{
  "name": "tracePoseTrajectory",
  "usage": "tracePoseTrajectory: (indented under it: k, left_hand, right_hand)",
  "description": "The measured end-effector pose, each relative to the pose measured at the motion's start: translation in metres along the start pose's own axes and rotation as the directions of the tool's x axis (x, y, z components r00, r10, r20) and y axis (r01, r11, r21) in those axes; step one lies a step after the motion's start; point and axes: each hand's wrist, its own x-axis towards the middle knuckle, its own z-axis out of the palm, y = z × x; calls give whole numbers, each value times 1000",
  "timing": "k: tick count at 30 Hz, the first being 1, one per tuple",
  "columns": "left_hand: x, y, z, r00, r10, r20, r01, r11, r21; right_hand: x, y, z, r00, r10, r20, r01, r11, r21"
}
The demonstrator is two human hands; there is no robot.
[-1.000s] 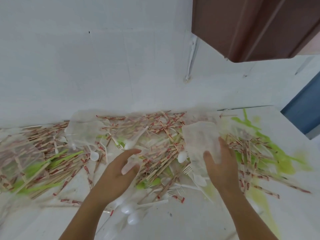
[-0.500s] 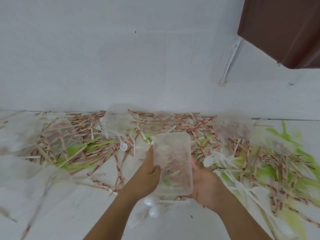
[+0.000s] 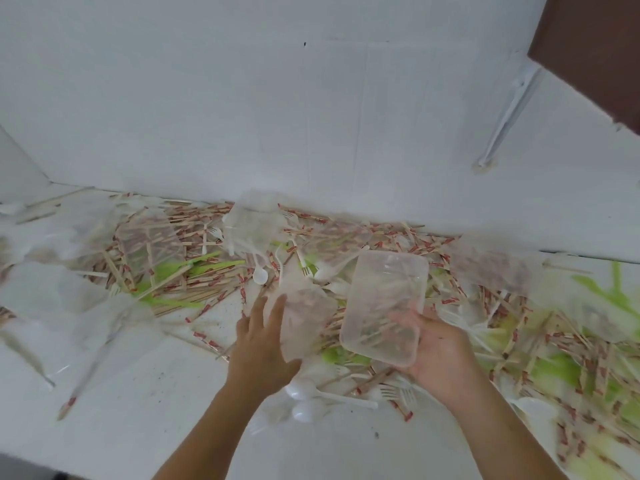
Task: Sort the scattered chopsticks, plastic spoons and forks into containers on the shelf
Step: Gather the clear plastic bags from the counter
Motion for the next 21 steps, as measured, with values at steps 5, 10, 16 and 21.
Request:
tracePoseTrajectory:
  k: [5,10,16,21]
  left_hand:
    - [-34,-8,-78,983,-177,-50,49,515,-856]
    - [-54,-23,-111,950,259,171,278,-462,-842]
    - [-53,-34,-119,900,-306,310,297,-89,-951]
    - [-53,-112,-130,893,-423,-156,175,644,-744]
  right_hand:
    - [11,2,7,999,-21,-39,20,1000,-21]
    - [30,34,67,997,80,15,-78,992,-97]
    - [43,103,144,993,116,36,-109,981,-158]
    - [58,149,182,988,136,-70,-141,986,-85]
